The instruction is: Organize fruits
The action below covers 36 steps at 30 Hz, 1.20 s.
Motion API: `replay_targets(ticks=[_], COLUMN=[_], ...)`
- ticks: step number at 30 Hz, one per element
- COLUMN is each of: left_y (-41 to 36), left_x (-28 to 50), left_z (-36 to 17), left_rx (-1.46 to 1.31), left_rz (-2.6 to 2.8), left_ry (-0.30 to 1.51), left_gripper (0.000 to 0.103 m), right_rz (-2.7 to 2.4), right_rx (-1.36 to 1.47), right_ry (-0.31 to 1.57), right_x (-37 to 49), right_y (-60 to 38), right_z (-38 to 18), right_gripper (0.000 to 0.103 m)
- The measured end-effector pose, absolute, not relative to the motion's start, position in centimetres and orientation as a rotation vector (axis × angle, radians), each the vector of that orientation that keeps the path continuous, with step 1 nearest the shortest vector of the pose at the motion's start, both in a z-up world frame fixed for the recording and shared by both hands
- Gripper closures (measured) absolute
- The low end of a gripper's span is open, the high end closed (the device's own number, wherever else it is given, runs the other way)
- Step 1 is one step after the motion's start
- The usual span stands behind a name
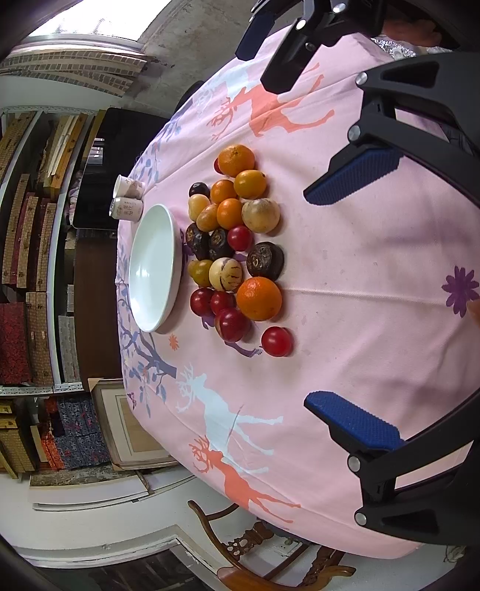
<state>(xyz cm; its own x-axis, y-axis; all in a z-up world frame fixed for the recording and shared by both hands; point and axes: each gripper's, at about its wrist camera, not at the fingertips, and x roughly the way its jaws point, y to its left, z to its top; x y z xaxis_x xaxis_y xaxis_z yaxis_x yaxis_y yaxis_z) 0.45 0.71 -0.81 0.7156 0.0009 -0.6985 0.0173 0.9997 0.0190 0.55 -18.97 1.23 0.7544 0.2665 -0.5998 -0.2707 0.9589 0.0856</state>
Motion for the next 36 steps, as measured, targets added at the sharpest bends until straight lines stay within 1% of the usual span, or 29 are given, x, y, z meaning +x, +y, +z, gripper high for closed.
replay_targets(ticks=[36], left_y=[0.2], left_x=[0.22], left_z=[-1.37], left_rx=[0.04], left_rz=[-0.013], left_ry=[0.783], left_gripper=[0.004], right_rz=[0.299], right_rx=[-0.001], right_ry=[0.653], right_x=[0.31], right_y=[-18.97], right_z=[1.26], right_gripper=[0.003])
